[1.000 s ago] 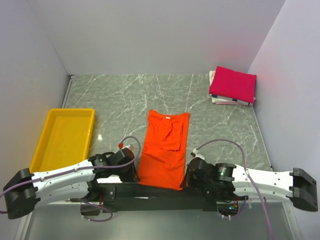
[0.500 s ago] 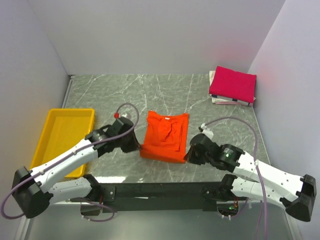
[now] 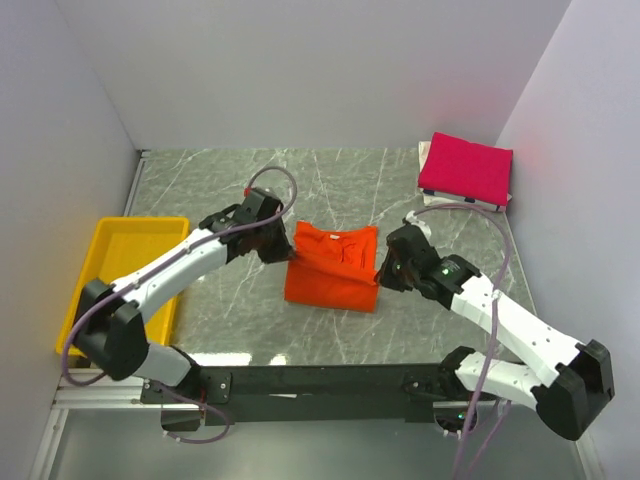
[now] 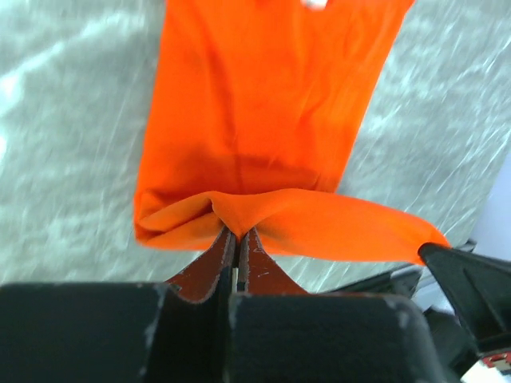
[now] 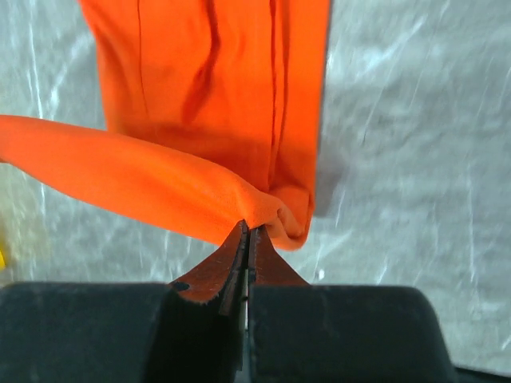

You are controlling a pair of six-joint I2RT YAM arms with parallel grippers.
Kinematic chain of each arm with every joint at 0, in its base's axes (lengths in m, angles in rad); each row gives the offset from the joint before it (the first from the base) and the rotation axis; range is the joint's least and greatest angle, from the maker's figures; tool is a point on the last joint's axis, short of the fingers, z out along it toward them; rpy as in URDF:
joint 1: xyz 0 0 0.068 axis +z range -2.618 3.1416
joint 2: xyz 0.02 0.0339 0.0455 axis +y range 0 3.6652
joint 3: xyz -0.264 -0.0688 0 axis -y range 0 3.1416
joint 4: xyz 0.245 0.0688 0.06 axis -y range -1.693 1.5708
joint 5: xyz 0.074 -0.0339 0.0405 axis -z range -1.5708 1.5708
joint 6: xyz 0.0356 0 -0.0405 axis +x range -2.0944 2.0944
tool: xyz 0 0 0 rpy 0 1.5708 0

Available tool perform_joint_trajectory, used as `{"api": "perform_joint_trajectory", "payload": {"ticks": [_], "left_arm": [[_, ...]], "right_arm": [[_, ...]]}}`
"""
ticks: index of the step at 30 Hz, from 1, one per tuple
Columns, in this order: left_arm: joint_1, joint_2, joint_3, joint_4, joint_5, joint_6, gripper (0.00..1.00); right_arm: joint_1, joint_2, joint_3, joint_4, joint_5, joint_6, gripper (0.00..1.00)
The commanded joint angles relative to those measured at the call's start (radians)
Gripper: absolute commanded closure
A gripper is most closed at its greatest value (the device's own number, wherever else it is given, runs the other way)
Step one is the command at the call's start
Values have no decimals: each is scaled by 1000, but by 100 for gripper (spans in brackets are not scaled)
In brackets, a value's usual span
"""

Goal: Fold and stack the t-shirts
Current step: Fold the tshirt

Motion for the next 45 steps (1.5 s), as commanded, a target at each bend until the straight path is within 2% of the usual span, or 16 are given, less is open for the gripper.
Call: {"api": "perform_joint_trajectory", "payload": {"ticks": [1,9,18,19,21,22,23,25,26,27,32,34,36,39,42,45], "left_arm": [[32,64,97,66,8,14,100],[80,251,246,107,-9,-7,100],[132,488,386,189,79,14,100],[141,503,402,196,86,19,97],[155,535,413,219,96,25,77],[164,544,425,229,103,31,68],[190,561,436,233,115,36,54],[231,564,455,242,129,42,39],[244,551,456,253,135,43,33],[255,543,459,255,132,46,21],[268,447,464,150,57,51,26],[259,416,395,169,76,36,39],[252,397,367,164,83,28,48],[238,416,347,192,102,46,53],[216,507,447,129,105,118,56],[189,619,591,30,59,197,54]], "right_arm": [[-70,35,64,92,-15,-84,100],[-191,208,136,217,-113,-136,100],[-294,449,192,320,-185,-137,99],[-303,471,216,322,-187,-143,92],[-335,520,235,333,-190,-145,83],[-349,534,247,337,-194,-147,71],[-364,546,251,343,-205,-148,66],[-400,561,274,356,-213,-163,49],[-404,560,284,353,-205,-173,45],[-406,552,294,336,-188,-180,41],[-389,474,313,284,-144,-210,42],[-363,439,293,265,-144,-202,48],[-354,426,273,267,-111,-194,49],[-354,442,227,307,-127,-193,49],[-349,480,236,307,-104,-209,52],[-348,520,248,308,-93,-232,52]]}}
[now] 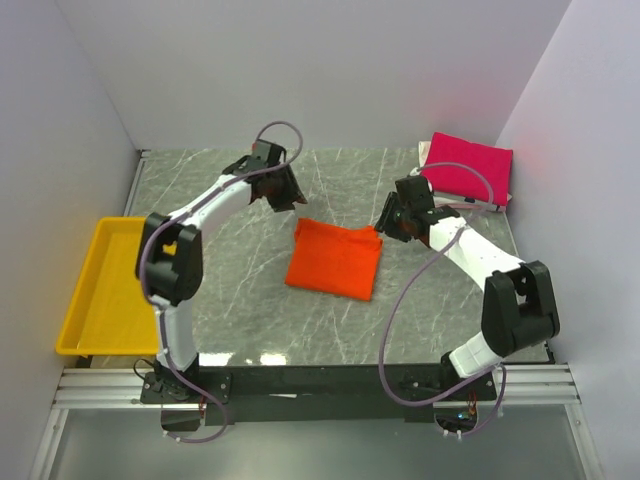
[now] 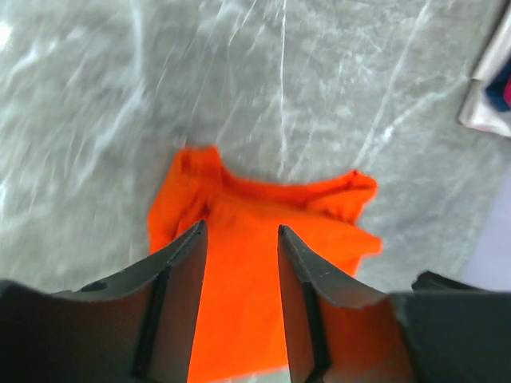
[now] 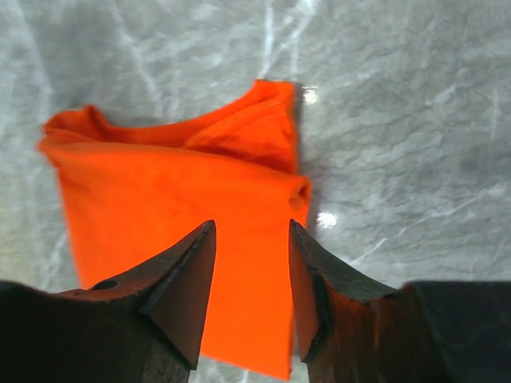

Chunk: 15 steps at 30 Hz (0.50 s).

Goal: Fold and stack the t-shirts
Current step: Fold the tshirt

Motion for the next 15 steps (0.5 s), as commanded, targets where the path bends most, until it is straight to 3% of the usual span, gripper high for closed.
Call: {"api": "perform_joint_trajectory", "payload": {"ticks": [1,6,15], "left_arm": [[-23,94,127,-91,-31,102,53],[-27,132,135,-88,-48,137,45],[-30,174,190,-128,-34,168,48]], "right_arm": [[8,43,10,13,66,-47,51],[9,86,15,24,63,-70,47],[8,146,32,37,71,-71,47]]}}
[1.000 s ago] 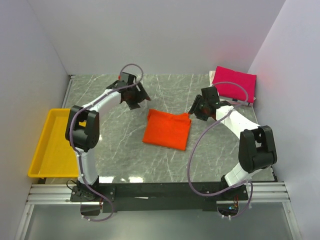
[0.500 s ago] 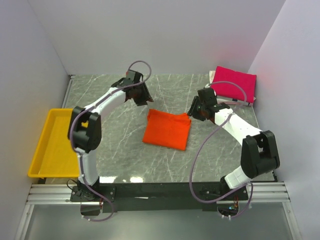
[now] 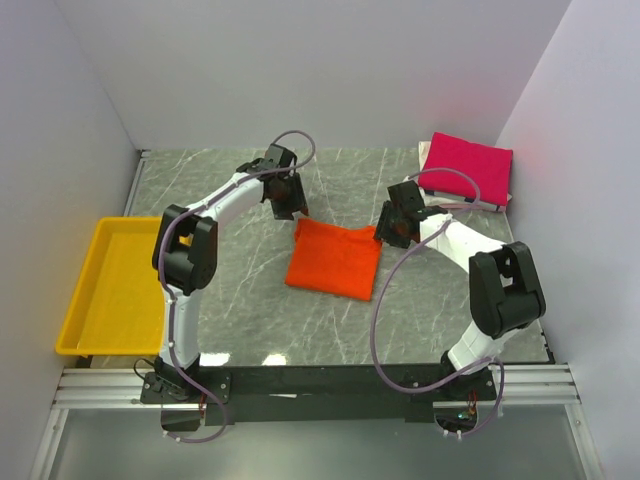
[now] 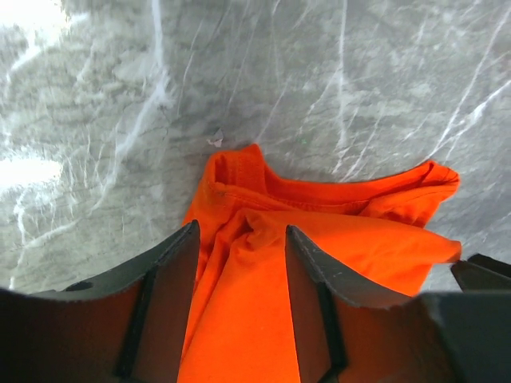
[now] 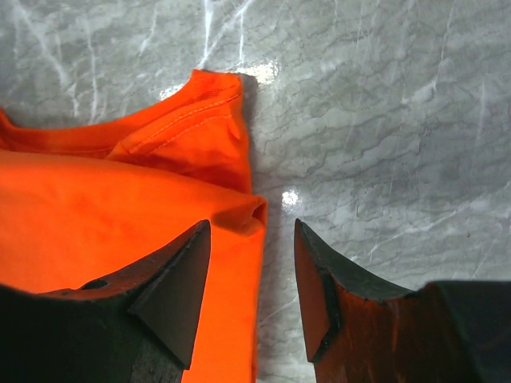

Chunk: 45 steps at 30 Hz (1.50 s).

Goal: Fold and stack the t-shirts
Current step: Fold the tshirt

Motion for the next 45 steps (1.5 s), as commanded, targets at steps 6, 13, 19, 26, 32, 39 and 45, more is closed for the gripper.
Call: {"api": "perform_joint_trajectory", "payload": {"ticks": [6,13,19,26,32,39,45], "left_arm": [[-7,37,93,4,17,37,52],[-12,79,126,-8,13,28,55],[-17,87,129,5,40,23,59],[-24,94,129,18,59,14,79],[-24,74,119,21,51,11,99],[-24,67,113,21,45,10,99],[-23,57,107,15,36,11,99]], "right_arm": [[7,26,25,55,28,0,49],[7,38,31,64,30,7,53],[5,51,32,81,19,17,66],[5,51,28,96,12,30,88],[5,49,29,98,9,28,96],[5,14,-6,122,19,30,51],[7,64,3,142,-13,42,43]]}}
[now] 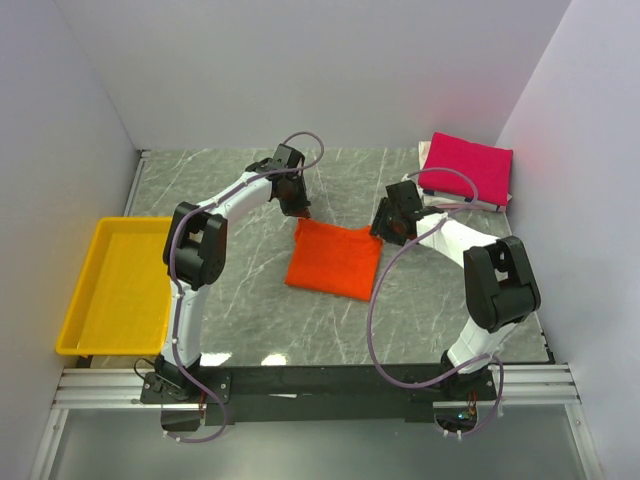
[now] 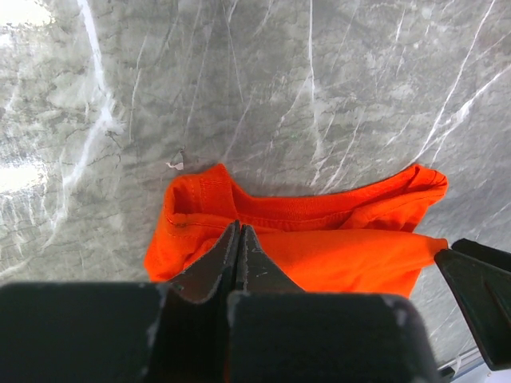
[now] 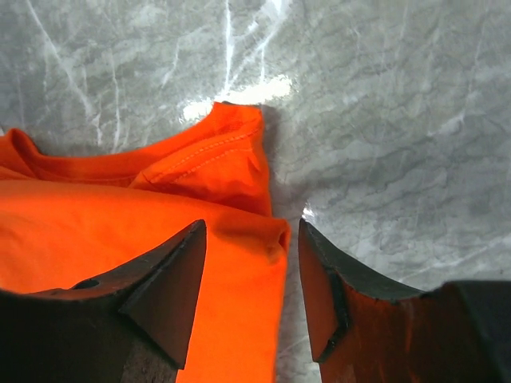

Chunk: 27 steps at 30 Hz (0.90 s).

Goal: Fold and stack the t-shirts
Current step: Fold the tshirt

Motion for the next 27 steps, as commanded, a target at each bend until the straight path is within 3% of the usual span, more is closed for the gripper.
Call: {"api": "perform_joint_trajectory", "payload": {"ticks": [1,3,4,7,9,13,19,27], "left_arm": [[-3,-30,20,9,-9,4,99],[-1,-34,20,8,-15,2,93],[-1,-36,20,6,-25,2,77],[6,-40,20,-18,-64,-6,62],[14,-46,13,-31,-74,-10,58],[17,-51,-15,-6,-39,-9,57],[15,-43,-23,14,-10,-15,57],[6,-40,-30,29,41,-15,67]], "right_arm": [[7,26,1,60,-13,8,43],[7,39,-1,69,-28,16,43],[5,44,1,72,-30,19,43],[7,58,-1,79,-31,25,46],[7,62,-4,80,-33,31,47],[7,70,-5,91,-41,42,65],[5,78,2,89,-44,43,82],[7,93,12,91,-48,49,98]]}}
